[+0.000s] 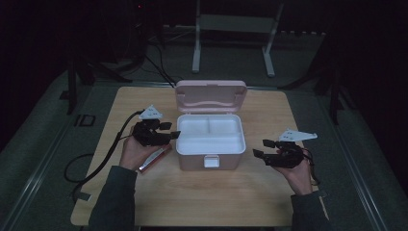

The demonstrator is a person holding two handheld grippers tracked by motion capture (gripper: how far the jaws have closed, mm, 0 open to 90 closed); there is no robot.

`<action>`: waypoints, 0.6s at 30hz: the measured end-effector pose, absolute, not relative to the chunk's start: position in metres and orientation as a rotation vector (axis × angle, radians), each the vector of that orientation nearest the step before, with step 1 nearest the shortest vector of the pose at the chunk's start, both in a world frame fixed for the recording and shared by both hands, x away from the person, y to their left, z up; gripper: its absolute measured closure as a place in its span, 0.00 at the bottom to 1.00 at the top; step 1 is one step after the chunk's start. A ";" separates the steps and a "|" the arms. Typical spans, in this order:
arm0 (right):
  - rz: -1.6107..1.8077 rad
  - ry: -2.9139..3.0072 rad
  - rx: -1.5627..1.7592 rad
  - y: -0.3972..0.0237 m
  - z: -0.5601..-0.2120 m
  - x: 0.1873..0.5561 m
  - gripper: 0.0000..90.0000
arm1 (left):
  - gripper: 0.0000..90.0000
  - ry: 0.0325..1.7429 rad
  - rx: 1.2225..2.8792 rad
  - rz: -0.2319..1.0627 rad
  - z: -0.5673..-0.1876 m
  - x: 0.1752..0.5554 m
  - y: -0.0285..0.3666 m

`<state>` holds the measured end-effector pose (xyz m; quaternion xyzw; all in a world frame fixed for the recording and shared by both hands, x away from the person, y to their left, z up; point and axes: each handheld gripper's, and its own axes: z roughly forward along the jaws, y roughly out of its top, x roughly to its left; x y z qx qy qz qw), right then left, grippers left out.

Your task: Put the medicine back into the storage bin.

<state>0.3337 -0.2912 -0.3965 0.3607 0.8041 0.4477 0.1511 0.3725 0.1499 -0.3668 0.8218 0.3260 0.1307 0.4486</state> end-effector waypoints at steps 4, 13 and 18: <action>1.283 2.302 1.044 -0.296 -0.396 0.333 0.42 | 0.54 0.683 2.078 0.292 -0.360 0.382 0.149; 1.246 2.315 1.036 -0.297 -0.398 0.332 0.41 | 0.57 0.466 2.154 0.238 -0.353 0.405 0.157; 1.241 2.318 1.034 -0.299 -0.398 0.332 0.41 | 0.61 0.403 2.228 0.179 -0.346 0.416 0.152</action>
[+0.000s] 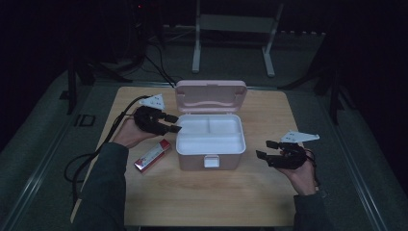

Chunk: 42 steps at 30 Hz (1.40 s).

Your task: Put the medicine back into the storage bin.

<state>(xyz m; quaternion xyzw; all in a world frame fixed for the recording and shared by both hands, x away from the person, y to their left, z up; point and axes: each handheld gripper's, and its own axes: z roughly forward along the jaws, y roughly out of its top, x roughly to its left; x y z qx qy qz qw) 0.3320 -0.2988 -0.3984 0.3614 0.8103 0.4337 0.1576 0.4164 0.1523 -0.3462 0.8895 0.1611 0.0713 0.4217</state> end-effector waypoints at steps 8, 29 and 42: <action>1.229 2.328 1.034 -0.300 -0.400 0.332 0.41 | 0.66 0.299 2.396 0.123 -0.338 0.430 0.128; 1.214 2.346 1.019 -0.300 -0.402 0.332 0.41 | 0.79 0.193 2.645 0.088 -0.340 0.441 0.067; 1.208 2.357 1.015 -0.300 -0.405 0.332 0.41 | 0.86 0.154 2.819 0.053 -0.354 0.445 0.043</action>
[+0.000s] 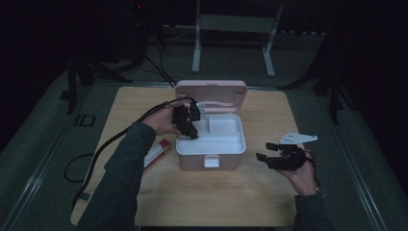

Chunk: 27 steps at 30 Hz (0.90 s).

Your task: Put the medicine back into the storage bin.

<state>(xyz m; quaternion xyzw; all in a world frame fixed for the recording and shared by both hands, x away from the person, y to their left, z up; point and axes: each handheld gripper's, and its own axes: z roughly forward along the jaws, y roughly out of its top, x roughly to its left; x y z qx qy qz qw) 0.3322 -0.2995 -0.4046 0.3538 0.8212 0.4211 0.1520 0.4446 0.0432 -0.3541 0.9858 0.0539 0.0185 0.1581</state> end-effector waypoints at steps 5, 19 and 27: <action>1.208 2.357 1.015 -0.300 -0.406 0.332 0.41 | 0.90 0.165 2.865 0.062 -0.355 0.446 0.040; 1.195 2.374 1.008 -0.298 -0.409 0.332 0.41 | 0.98 0.146 2.913 0.041 -0.356 0.448 0.036; 1.188 2.382 1.004 -0.297 -0.410 0.332 0.41 | 0.99 0.122 2.938 0.010 -0.355 0.445 0.032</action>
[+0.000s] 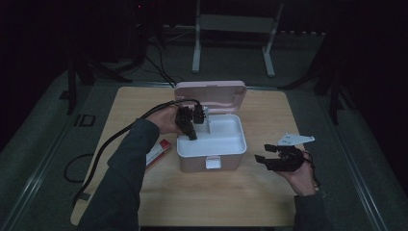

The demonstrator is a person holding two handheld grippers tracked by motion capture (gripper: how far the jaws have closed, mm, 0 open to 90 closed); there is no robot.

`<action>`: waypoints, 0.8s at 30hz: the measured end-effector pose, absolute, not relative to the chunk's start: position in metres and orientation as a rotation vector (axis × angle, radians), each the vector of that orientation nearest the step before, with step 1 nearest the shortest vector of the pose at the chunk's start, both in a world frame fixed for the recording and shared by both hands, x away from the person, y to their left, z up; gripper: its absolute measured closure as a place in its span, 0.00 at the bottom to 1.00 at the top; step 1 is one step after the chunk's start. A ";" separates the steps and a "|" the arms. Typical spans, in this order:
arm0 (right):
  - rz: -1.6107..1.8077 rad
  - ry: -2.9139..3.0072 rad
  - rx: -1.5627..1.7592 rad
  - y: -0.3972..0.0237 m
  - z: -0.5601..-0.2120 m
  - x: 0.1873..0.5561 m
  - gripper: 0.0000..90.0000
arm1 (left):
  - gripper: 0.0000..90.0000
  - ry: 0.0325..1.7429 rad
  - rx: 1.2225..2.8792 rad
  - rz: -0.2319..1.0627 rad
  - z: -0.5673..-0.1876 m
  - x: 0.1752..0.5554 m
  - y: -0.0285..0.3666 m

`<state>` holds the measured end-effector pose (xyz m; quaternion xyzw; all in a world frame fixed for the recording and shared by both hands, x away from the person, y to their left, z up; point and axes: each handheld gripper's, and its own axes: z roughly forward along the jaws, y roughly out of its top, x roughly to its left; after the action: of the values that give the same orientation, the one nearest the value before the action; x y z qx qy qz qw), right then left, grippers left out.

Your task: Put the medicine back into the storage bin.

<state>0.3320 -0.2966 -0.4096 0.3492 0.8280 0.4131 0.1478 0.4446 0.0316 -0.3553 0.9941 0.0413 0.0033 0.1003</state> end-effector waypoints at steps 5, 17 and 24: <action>1.184 2.383 1.002 -0.296 -0.410 0.332 0.41 | 0.99 0.129 2.940 0.000 -0.355 0.444 0.031; 1.178 2.388 1.005 -0.296 -0.411 0.333 0.41 | 1.00 0.121 2.920 0.011 -0.349 0.443 0.034; 1.178 2.390 1.004 -0.296 -0.412 0.333 0.41 | 1.00 0.122 2.898 0.017 -0.341 0.441 0.038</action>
<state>0.3327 -0.2960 -0.4116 0.3489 0.8302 0.4094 0.1466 0.4413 0.0377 -0.3406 0.9919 0.0418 0.0057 0.1200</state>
